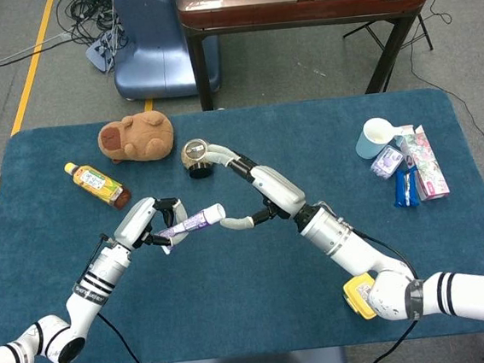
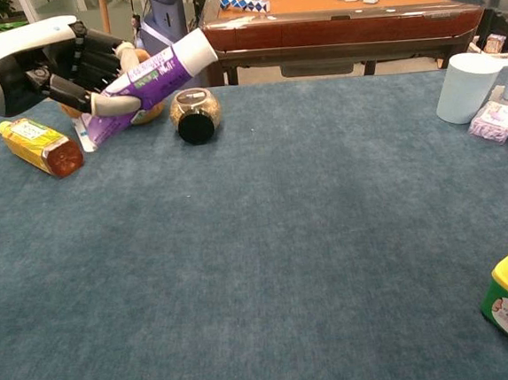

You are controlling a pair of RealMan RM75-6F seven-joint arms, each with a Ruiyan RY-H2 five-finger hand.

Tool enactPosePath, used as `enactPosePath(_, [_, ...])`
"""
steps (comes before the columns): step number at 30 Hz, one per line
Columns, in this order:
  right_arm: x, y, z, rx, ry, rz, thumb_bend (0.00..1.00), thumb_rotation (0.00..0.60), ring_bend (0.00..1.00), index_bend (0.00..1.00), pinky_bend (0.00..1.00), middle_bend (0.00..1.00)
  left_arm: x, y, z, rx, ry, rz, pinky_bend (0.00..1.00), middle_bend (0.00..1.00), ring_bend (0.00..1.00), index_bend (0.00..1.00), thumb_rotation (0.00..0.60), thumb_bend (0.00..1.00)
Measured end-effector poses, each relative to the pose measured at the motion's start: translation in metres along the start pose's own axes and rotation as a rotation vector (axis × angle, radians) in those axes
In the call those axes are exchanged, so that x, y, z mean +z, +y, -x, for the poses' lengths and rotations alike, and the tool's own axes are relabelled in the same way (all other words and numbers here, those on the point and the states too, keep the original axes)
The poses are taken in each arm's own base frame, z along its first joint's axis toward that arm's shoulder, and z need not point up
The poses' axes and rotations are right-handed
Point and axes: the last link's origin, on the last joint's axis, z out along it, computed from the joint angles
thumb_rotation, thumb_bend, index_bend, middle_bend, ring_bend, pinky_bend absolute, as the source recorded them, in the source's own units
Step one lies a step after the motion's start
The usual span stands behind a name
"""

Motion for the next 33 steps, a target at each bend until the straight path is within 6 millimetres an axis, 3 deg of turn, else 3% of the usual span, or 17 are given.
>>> enactPosePath(7, [-0.012, 0.007, -0.011, -0.078, 0.02, 0.036, 0.0, 0.348, 0.0, 0.0, 0.0, 0.0, -0.004, -0.013, 0.005, 0.118, -0.053, -0.031, 0.55, 0.78, 0.61, 0.64, 0.6, 0.51])
enactPosePath(19, [-0.044, 0.034, -0.033, -0.244, 0.043, 0.167, 0.0, 0.345, 0.0, 0.0, 0.0, 0.0, -0.008, -0.06, 0.017, 0.502, -0.198, -0.109, 0.48, 0.69, 0.57, 0.59, 0.6, 0.5])
enactPosePath(27, [-0.061, 0.044, -0.045, -0.321, 0.041, 0.223, 0.0, 0.345, 0.0, 0.0, 0.0, 0.0, -0.01, -0.072, 0.019, 0.565, -0.231, -0.17, 0.41, 0.47, 0.4, 0.43, 0.6, 0.49])
enactPosePath(33, [-0.081, 0.053, -0.056, -0.365, 0.055, 0.278, 0.0, 0.345, 0.0, 0.0, 0.0, 0.0, -0.016, -0.075, 0.013, 0.576, -0.228, -0.209, 0.34, 0.38, 0.28, 0.28, 0.6, 0.46])
